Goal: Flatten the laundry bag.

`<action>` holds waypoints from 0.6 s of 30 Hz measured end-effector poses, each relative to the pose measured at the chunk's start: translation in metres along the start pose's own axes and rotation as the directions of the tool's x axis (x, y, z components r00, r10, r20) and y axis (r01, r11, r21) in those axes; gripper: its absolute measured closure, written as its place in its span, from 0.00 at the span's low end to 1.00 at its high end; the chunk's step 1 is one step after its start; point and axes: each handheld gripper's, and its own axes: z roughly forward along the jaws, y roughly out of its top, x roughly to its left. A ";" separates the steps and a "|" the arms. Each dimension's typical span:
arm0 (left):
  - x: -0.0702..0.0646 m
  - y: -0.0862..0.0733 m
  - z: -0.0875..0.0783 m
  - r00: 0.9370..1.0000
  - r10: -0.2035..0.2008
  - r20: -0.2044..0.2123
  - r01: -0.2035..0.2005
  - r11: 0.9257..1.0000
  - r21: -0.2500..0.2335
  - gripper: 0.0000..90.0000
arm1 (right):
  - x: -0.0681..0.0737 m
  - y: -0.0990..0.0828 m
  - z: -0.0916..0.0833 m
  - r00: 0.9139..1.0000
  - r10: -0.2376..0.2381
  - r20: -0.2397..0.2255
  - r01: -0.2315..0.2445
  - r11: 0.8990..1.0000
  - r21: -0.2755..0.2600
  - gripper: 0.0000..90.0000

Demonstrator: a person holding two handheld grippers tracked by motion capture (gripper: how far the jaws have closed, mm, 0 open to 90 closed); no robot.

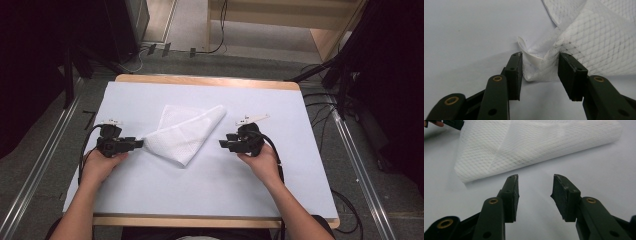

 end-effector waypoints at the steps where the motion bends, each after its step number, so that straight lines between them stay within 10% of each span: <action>1: 0.000 0.000 0.001 1.000 0.001 0.008 -0.001 1.000 0.007 0.73 | -0.001 0.000 0.002 1.000 -0.002 0.006 0.002 1.000 0.002 0.65; 7: -0.001 0.002 0.002 1.000 0.015 -0.019 -0.014 1.000 0.026 0.95 | -0.002 0.001 0.005 1.000 -0.011 0.019 0.010 1.000 0.014 0.65; 18: -0.010 0.012 -0.009 0.999 0.030 0.025 -0.030 1.000 0.008 0.98 | -0.007 0.000 0.007 1.000 0.003 0.028 -0.004 1.000 0.023 0.65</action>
